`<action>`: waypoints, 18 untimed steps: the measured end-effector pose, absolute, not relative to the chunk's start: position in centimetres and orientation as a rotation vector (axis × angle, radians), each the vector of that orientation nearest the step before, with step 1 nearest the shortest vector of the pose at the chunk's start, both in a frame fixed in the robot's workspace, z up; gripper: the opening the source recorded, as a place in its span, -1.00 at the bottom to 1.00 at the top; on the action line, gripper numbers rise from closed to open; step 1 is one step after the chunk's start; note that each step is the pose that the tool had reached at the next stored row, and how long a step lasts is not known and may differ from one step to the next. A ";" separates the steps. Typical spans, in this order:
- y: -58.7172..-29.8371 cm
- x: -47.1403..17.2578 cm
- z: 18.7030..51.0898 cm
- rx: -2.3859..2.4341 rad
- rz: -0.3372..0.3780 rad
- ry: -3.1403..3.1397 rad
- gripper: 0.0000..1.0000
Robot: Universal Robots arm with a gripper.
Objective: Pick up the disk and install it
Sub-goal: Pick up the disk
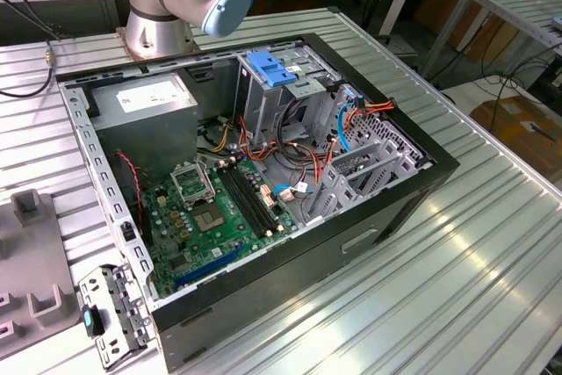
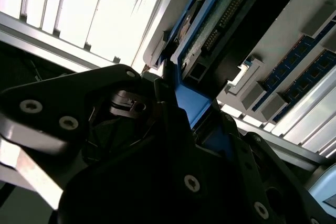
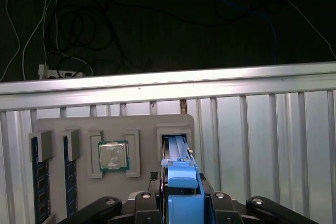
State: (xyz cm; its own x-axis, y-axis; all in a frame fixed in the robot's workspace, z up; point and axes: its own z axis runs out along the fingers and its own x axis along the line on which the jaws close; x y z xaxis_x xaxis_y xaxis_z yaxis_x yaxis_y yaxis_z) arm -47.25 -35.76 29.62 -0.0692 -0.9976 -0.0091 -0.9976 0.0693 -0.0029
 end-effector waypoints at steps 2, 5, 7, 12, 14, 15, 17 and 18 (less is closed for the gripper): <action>-35.8 -47.2 29.6 -2.137 0.006 2.291 -0.25; -35.8 -47.2 29.6 -2.137 0.006 2.291 -0.25; -35.8 -47.2 29.6 -2.137 0.006 2.291 -0.25; -35.8 -47.2 29.6 -2.137 0.006 2.291 -0.25; -35.8 -47.2 29.6 -2.145 0.006 2.283 -0.25; -35.8 -47.2 29.6 -2.151 0.006 2.278 -0.25; -35.8 -47.2 29.6 -2.152 0.006 2.277 -0.25; -35.8 -47.2 29.6 -2.155 0.006 2.274 -0.25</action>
